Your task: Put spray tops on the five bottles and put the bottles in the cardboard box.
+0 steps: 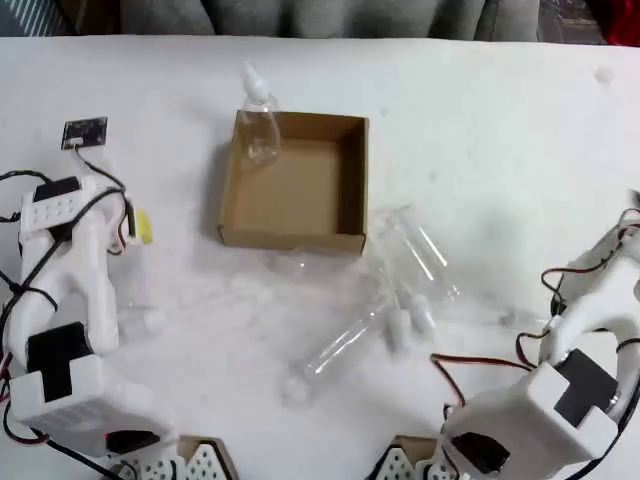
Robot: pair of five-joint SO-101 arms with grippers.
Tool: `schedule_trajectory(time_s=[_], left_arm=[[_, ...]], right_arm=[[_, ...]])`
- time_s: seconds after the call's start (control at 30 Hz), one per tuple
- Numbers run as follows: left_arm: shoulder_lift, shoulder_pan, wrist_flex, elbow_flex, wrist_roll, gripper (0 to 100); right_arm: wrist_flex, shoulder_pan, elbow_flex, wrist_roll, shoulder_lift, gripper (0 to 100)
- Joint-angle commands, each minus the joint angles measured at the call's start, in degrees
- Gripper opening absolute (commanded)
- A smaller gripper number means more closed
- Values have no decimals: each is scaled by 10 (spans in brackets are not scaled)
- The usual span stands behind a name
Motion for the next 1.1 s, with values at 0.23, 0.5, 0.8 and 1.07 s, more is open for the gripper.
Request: schedule_trajectory(time_s=[0.23,0.5,0.8,1.07], left_arm=[[-40,4,-18,-4,2,20],[-40,4,-18,-4,2,20],[-40,4,-18,-4,2,20],[-40,4,-18,-4,2,20]], right_arm=[[-33,-31,7,-336,-4,19],[-65,-54,17,-387,29,163],[-114,-60,11,-416,102,163],[-115,-87,17,-418,114,162]])
